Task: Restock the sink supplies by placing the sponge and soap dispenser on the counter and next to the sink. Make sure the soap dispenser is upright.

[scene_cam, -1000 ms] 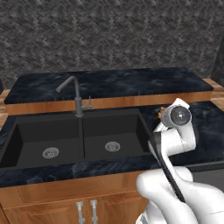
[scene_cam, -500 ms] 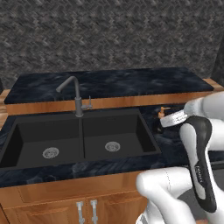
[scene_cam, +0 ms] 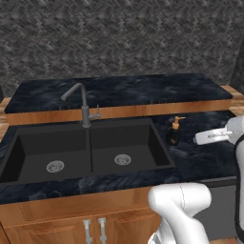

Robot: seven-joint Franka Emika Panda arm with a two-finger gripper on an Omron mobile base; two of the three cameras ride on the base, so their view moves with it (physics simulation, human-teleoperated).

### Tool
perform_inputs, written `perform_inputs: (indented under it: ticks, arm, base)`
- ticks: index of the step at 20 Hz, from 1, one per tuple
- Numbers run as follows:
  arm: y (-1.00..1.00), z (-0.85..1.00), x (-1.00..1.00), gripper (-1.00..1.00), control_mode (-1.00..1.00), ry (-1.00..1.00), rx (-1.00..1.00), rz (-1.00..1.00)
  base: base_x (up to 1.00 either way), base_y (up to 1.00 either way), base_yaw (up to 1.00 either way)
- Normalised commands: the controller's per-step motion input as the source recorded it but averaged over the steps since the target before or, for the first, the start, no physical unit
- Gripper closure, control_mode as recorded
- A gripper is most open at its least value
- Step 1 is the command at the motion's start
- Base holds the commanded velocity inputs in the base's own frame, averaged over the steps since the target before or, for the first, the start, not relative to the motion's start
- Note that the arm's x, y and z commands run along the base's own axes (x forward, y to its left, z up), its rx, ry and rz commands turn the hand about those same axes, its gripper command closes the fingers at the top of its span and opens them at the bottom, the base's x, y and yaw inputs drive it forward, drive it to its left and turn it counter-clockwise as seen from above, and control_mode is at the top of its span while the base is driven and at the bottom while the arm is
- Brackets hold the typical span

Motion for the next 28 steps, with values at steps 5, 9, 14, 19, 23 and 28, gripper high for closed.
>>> perform_inputs:
  ticks: [5,9,14,19,23,28]
  arm:
    - [0.23,-0.07,-0.45,-1.00,-1.00,0.00,-0.09,-0.08]
    - [0.26,-0.08,-0.15,-1.00,-1.00,0.01,-0.08,-0.07]
    - [0.12,-0.18,0.00,-1.00,-1.00,0.03,-0.08,-0.02]
    - [0.19,-0.26,0.07,-1.00,-1.00,0.08,-0.15,0.00]
    - [0.14,-0.05,-0.01,-1.00,1.00,0.00,-0.05,0.02]
    - [0.00,0.00,0.00,-1.00,1.00,0.00,0.00,0.00]
  base:
    - [0.00,0.00,0.00]
    - [0.00,0.00,0.00]
    - [0.00,0.00,0.00]
    - [0.00,0.00,0.00]
    - [-0.40,0.41,0.13]
    - [-0.33,0.78,0.45]
